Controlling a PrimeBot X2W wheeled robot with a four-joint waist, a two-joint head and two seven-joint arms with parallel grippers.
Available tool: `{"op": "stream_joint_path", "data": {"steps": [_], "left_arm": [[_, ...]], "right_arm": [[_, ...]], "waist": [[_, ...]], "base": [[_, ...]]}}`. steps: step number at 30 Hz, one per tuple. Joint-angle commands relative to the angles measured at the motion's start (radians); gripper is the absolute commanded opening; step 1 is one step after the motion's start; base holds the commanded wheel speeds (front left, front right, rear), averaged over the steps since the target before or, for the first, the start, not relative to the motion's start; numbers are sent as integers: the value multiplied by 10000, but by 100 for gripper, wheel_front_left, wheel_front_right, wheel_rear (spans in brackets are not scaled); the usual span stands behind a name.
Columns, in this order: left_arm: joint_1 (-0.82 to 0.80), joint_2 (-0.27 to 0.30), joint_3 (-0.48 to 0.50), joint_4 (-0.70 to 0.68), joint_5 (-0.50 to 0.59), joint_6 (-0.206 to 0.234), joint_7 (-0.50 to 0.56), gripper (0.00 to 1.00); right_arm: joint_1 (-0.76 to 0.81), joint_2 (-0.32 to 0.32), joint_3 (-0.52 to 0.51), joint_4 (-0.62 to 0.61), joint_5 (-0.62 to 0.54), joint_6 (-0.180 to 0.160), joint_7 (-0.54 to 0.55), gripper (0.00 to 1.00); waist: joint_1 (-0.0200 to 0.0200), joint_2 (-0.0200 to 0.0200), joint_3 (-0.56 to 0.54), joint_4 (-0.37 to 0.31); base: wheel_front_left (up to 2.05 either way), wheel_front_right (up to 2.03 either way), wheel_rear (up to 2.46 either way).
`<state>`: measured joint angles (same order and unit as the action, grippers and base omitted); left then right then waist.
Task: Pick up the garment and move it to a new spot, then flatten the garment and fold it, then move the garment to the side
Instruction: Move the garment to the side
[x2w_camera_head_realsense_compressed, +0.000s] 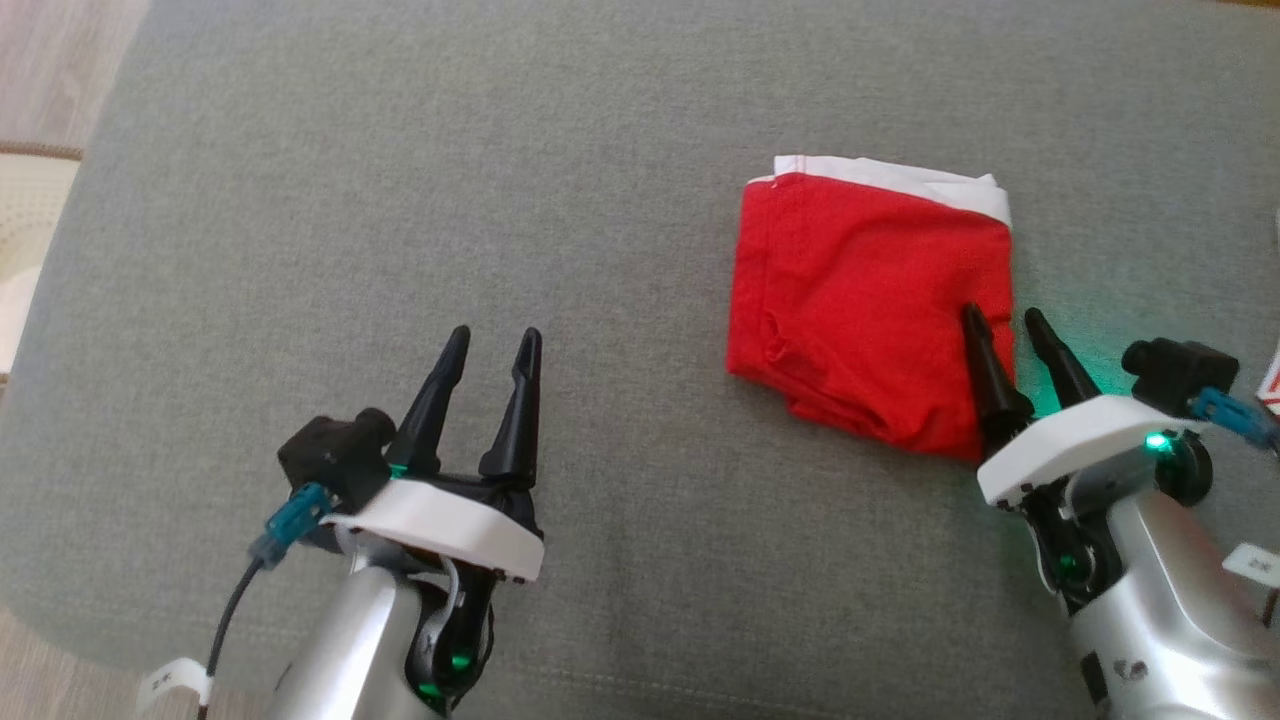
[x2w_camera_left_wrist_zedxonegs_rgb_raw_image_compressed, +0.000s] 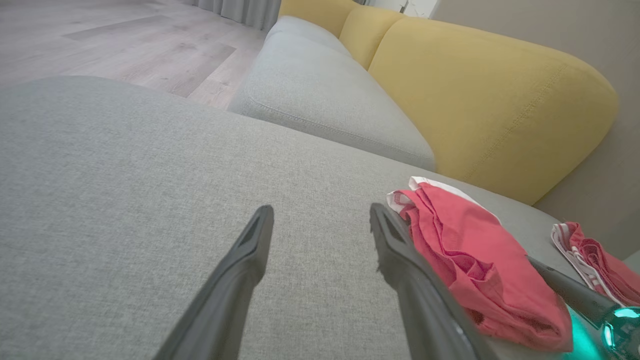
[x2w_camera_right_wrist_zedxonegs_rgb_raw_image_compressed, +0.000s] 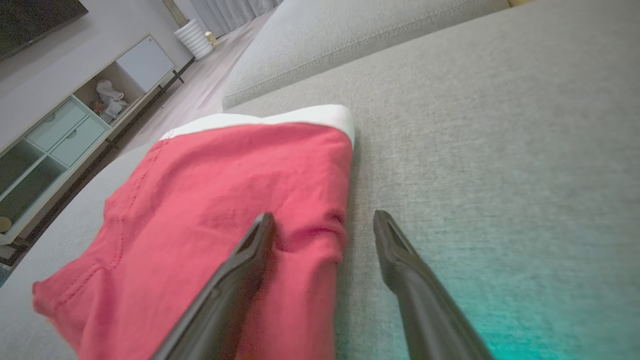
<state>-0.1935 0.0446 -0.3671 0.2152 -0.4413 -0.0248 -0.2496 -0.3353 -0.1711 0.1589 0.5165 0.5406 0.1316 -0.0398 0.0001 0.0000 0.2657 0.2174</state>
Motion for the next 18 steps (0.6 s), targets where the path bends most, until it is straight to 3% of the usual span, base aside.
{"op": "stream_joint_path", "data": {"steps": [1, 3, 4, 5, 11, 18], "left_arm": [[-385, 56, 258, -297, 38, 79, -122, 100], [-416, 56, 250, -290, 32, 96, -122, 100], [-430, 56, 248, -286, 29, 101, -122, 100], [-441, 56, 248, -280, 26, 106, -122, 100], [-411, 56, 333, -230, 31, 142, -122, 100], [-413, 56, 438, -238, 102, 98, -122, 100]], "right_arm": [[-346, -10, 267, -118, 169, -9, 53, 100], [-499, -54, 370, 103, 185, -9, 77, 100], [-567, -82, 438, 189, 165, -9, 63, 23], [-634, -129, 537, 251, 102, -9, 18, 0], [-1085, -727, 1134, 533, -1321, -9, -917, 0], [-1657, -1593, 1677, 363, -3402, -9, -1637, 0]], "waist": [[-1, 0, 92, 97], [-1, 0, 125, 128], [-1, 0, 137, 139], [-1, 0, 142, 144], [-1, 0, 31, -80], [-1, 0, -122, -895]], "base": [[0, 0, 0], [0, 0, 0], [0, 0, 0], [0, 0, 0], [0, 0, 0], [0, 0, 0]]}}
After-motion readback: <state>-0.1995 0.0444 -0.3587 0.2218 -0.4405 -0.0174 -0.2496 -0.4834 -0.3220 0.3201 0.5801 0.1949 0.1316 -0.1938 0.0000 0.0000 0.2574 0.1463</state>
